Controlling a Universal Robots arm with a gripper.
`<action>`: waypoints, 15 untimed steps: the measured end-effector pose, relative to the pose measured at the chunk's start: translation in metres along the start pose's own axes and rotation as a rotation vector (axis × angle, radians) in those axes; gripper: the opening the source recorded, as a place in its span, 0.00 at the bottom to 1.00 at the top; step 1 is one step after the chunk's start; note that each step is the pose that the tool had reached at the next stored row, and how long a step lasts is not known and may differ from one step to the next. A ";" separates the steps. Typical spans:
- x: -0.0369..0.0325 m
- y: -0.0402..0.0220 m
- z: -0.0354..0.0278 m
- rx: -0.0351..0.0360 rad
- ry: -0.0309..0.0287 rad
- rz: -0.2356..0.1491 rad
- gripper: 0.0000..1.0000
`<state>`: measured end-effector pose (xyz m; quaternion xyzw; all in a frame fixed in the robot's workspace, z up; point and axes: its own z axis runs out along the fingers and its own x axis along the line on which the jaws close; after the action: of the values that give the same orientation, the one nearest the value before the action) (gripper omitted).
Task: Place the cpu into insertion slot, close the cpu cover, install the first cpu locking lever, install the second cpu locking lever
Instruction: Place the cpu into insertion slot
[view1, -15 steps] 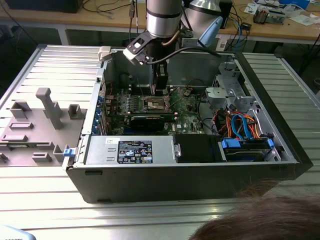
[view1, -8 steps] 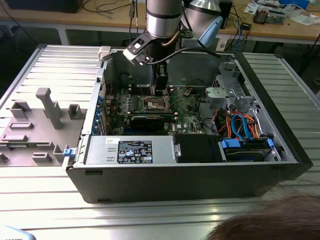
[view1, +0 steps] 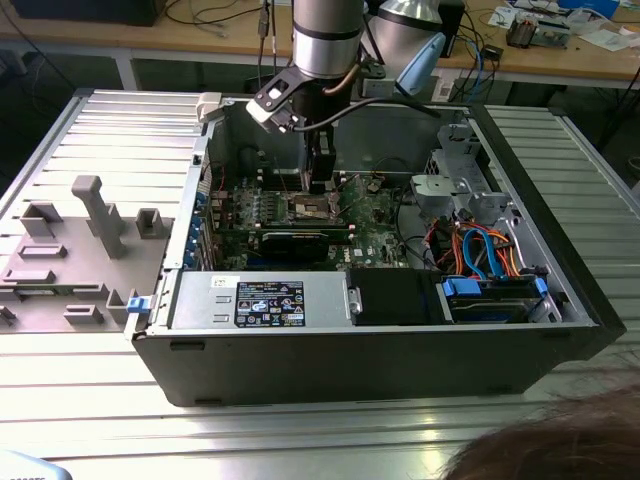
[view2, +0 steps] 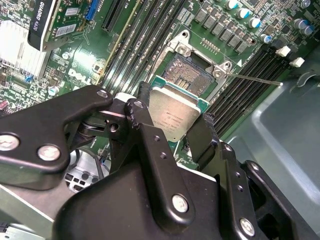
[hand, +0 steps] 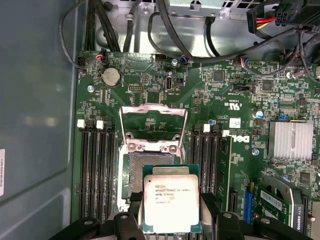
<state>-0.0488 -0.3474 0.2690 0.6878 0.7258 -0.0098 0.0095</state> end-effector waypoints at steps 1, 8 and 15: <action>0.0000 0.0000 0.0002 0.0000 0.0000 0.000 0.54; 0.0000 0.0000 0.0018 0.0000 0.0000 0.000 0.54; 0.0001 0.0000 0.0034 0.0000 0.0000 0.000 0.54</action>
<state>-0.0488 -0.3474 0.2656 0.6878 0.7258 -0.0098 0.0096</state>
